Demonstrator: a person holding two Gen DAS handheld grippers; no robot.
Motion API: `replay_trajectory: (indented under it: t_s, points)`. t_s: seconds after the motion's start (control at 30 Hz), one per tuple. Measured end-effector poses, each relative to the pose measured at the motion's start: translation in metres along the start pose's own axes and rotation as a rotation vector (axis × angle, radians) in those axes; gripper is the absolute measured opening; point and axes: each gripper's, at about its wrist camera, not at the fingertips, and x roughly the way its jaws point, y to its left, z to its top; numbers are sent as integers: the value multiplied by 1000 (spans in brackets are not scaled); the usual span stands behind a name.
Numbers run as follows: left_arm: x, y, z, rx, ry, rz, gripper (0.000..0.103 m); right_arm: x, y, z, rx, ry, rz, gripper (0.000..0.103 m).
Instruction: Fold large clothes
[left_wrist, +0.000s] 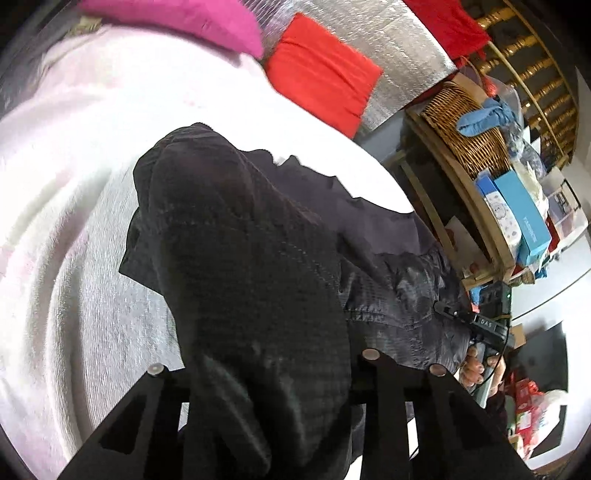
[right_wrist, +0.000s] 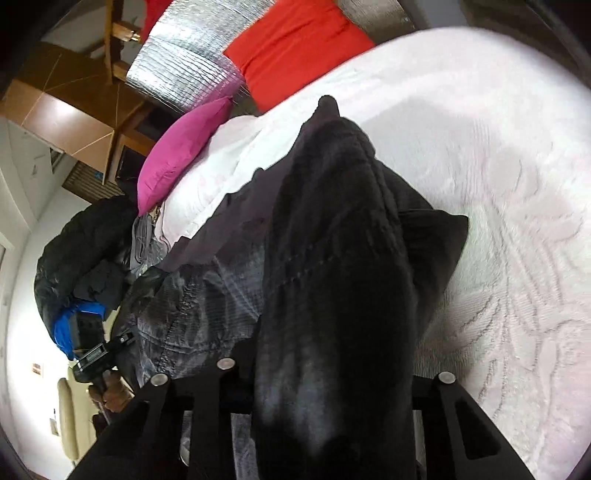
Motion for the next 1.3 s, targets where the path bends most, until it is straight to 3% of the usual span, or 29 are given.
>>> replay_trajectory:
  t_s: [0.3,0.4,0.47,0.57,0.63,0.73,0.9,1.03,1.1,1.3]
  points:
    - [-30,-21,-25,16,-2,-33,29,-48,27,-10,-70,-70,6,31]
    - [-21,-8,-31,-11,26,19,31,-49,19,-16,-54,-57,-17,31]
    - [-6,16,-32,-79,78,83,41,-39,3,-19,-18,-18,-36,31]
    - [4,35,-31,-147,115,124,60,-14,-32,-22,106,82,-44,54]
    - [4,37,-32,-140,120,162,72,-14,-42,-21,163,76,-44,69]
    - [-5,36,-38,-133,107,224,75,-26,-46,-23,203,47,-34,70]
    - [-54,18,-61,-115,-32,354,75,-79,-38,-43,188,-88,-117,75]
    - [-107,-14,-84,-23,-220,590,81,-141,-13,-72,122,-282,-260,76]
    - [-131,-36,-97,19,-295,683,82,-162,9,-90,57,-321,-289,76]
    - [-186,-116,-136,71,-450,705,89,-194,102,-150,-179,-410,-352,76]
